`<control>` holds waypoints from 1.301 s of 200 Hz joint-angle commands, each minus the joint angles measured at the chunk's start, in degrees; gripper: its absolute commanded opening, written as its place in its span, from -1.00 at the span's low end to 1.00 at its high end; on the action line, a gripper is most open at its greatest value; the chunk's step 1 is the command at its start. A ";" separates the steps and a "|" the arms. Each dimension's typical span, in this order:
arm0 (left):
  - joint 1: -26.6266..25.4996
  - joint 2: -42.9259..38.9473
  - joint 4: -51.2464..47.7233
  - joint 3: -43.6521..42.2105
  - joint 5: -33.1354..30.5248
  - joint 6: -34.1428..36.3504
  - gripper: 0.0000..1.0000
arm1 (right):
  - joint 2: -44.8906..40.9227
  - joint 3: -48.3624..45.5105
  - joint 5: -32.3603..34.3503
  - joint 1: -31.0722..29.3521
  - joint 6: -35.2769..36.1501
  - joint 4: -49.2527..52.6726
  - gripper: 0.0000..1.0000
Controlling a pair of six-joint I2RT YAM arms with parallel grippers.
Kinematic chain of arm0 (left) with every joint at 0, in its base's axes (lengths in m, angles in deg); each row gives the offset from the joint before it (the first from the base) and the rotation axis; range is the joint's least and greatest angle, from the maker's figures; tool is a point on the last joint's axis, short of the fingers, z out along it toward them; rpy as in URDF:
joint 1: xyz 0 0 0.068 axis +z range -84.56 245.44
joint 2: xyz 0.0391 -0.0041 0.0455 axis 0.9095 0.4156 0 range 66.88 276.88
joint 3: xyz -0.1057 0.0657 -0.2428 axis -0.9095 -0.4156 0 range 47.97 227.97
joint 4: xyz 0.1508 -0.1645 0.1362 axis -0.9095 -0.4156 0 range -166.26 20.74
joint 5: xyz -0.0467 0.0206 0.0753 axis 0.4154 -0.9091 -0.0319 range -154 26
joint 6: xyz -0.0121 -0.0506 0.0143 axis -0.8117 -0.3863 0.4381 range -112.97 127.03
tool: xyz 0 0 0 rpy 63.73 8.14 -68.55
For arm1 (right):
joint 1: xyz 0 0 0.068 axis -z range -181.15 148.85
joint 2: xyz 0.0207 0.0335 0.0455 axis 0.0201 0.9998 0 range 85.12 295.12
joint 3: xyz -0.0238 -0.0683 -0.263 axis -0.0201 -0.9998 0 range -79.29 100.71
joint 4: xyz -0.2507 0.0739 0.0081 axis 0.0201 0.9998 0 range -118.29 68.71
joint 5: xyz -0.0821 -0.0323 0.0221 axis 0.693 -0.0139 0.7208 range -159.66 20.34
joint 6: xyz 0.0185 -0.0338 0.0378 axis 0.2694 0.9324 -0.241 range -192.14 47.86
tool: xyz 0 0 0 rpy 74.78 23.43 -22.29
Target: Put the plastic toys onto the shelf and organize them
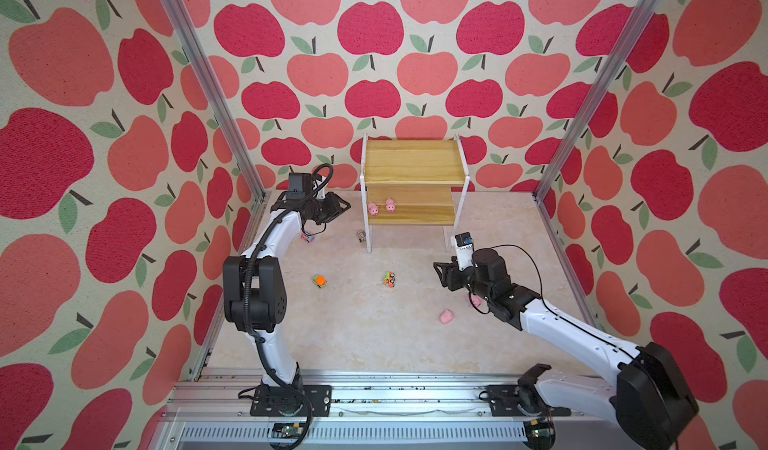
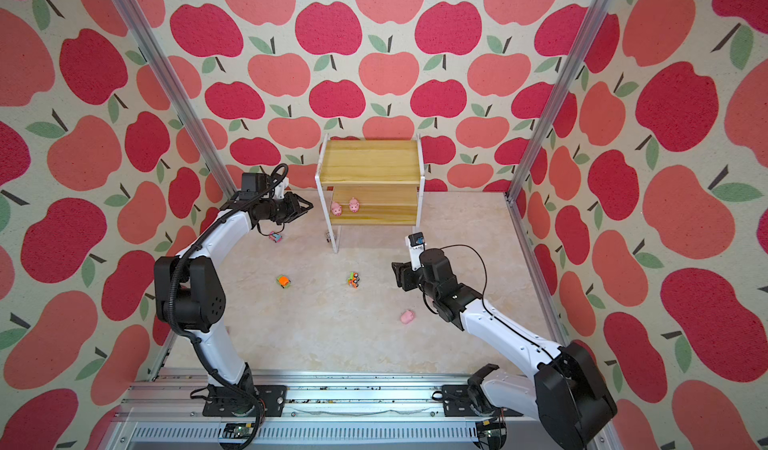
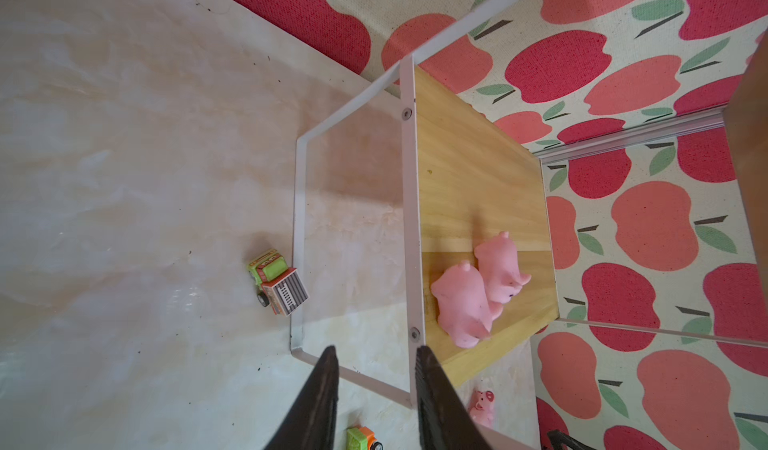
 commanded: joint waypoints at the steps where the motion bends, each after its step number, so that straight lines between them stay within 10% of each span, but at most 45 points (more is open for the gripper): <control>1: -1.06 2.15 -0.77 4.49 3.32 -0.23 -0.42 | -2.09 -1.34 -1.27 1.03 1.52 0.42 0.31; 260: -4.63 6.63 3.17 7.46 1.01 -4.34 -0.71 | -2.92 -2.50 -2.12 1.83 2.25 0.51 0.26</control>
